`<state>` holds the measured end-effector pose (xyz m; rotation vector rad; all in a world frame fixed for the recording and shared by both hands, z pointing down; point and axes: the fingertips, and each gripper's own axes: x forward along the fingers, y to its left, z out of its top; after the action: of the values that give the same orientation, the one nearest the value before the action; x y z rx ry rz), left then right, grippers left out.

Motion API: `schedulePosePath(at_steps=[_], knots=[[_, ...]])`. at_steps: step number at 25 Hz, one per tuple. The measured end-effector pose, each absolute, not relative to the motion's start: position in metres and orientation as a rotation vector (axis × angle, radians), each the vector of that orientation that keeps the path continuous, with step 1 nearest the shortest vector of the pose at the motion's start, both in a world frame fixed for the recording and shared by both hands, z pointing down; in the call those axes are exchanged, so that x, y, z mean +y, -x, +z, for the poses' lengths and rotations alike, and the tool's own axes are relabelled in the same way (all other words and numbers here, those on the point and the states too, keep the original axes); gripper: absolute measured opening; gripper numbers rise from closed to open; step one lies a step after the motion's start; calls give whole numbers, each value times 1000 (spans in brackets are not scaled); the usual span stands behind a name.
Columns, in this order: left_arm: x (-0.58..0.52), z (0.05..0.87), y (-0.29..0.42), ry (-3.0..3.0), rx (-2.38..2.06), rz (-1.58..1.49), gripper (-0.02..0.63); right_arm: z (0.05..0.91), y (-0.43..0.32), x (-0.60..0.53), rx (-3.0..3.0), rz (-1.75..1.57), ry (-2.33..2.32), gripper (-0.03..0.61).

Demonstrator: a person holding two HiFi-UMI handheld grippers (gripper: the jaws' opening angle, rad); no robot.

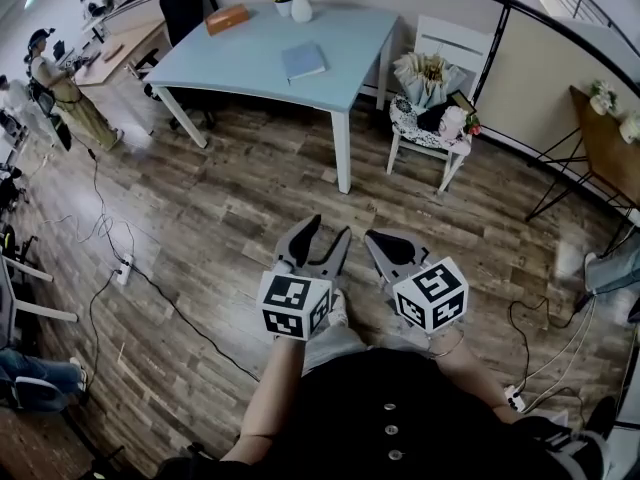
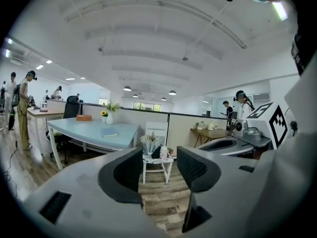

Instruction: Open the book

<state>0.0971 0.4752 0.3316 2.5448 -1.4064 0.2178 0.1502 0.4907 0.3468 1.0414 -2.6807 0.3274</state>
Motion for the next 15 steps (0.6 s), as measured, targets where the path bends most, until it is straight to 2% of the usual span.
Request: schedulePosePath(at_steps=[15], knots=[[350,320,-42,-2622,-1294,186,193,343,-88,365,-2618,292,-1117,2]])
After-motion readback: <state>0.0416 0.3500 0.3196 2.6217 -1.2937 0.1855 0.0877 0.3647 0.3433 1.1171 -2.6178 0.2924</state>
